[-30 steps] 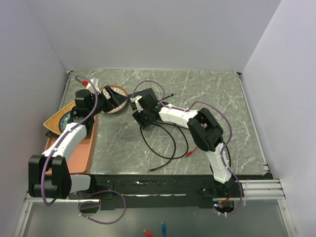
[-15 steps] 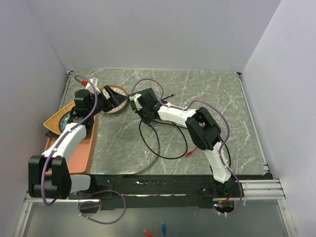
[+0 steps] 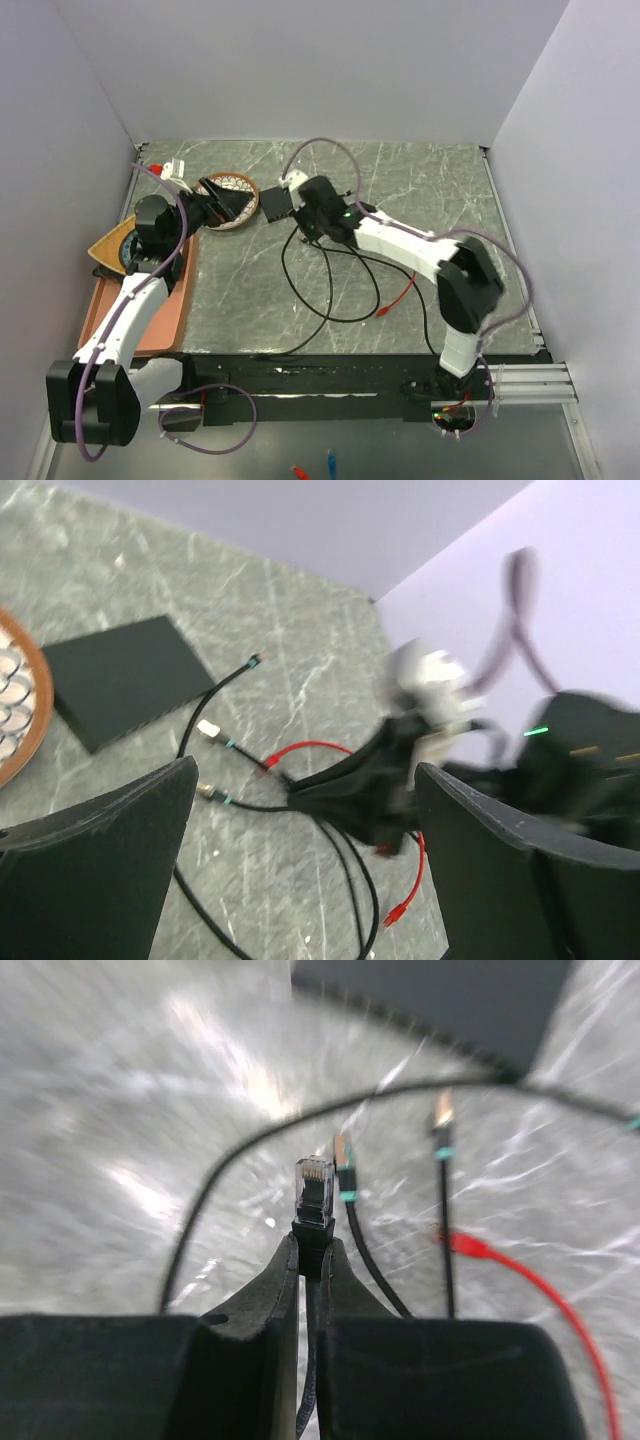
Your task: Insert the plug into the switch port
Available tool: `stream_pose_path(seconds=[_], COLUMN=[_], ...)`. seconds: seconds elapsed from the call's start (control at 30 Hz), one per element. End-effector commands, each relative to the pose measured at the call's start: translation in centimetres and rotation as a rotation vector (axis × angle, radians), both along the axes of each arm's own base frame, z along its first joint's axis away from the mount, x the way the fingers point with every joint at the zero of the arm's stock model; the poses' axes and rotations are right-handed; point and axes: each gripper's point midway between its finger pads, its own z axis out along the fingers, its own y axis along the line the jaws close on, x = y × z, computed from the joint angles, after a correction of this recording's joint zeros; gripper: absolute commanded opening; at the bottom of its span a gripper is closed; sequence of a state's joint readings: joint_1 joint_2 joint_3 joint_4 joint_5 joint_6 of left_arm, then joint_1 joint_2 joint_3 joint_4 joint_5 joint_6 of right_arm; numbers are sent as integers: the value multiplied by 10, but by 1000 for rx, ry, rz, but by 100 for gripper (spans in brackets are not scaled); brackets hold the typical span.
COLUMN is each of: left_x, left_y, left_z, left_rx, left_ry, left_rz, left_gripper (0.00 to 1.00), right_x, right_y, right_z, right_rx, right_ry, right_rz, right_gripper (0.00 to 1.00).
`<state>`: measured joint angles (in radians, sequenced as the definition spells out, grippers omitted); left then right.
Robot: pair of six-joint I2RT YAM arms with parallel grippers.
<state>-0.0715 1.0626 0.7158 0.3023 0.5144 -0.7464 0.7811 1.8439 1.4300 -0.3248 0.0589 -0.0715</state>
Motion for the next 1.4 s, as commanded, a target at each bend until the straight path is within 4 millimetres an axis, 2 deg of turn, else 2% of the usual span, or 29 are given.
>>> stream_pose_path(seconds=[0.0,0.03,0.1,0.13,0.2,0.23,0.27,0.33,0.37,0.43,0.47,0.53,0.57,0.7,0.87,1.07,1.13,1.2,1.23,1.27,1.33,1.37], left_x=[-17,-18,-21,-23,-27,-30,-36,-43,-49,-58,-64,-74,-80,-96,-103,-99,-92,-82,-78,-76,-69,-66], left_y=[-11,-13,-21,-24,-32,-35,-40,-46,-49,-54,-57,-61,-65,-76,-89,-100,-102,-101,-103,-103,-104,-104], left_z=[37,39,42,42,47,50,54,60,65,70,73,80,82,88,89,86,83,88,81,87,83,87], left_rx=[-19,-19,-3,20,31,35,34,30,28,22,19,18,17,18,34,51,55,58,66,64,62,59], left_ry=[-158,-165,-170,-184,-198,-214,-235,-274,-299,-343,-365,-402,-417,-471,-471,-443,-401,-381,-331,-333,-283,-278], left_rz=[-86,-97,-133,-144,-165,-180,-201,-235,-251,-285,-301,-339,-360,-423,-480,-495,-468,-423,-415,-404,-376,-363], left_gripper=[96,96,96,96,96,96,96,96,96,96,96,96,96,96,99,95,95,95,96,97,97,97], right_x=[-10,-15,-26,-35,-47,-56,-63,-76,-84,-97,-106,-115,-120,-129,-129,-104,-97,-93,-91,-87,-87,-84], right_y=[2,1,2,2,-1,-4,-8,-10,-14,-16,-19,-24,-26,-31,-33,-49,-54,-56,-57,-59,-57,-59], right_z=[74,76,95,92,116,111,125,124,137,137,149,147,156,160,166,170,172,175,173,174,176,176], right_rx=[168,179,238,255,322,331,362,384,413,444,479,491,514,539,553,497,473,462,452,441,433,420], right_ry=[-93,-88,-100,-79,-117,-100,-126,-122,-144,-153,-175,-179,-202,-209,-215,-263,-274,-287,-286,-299,-308,-319], right_rz=[7,17,49,79,103,122,140,186,208,248,279,296,310,332,314,159,112,84,71,49,44,21], right_gripper=[0,0,0,0,0,0,0,0,0,0,0,0,0,0,0,0,0,0,0,0,0,0])
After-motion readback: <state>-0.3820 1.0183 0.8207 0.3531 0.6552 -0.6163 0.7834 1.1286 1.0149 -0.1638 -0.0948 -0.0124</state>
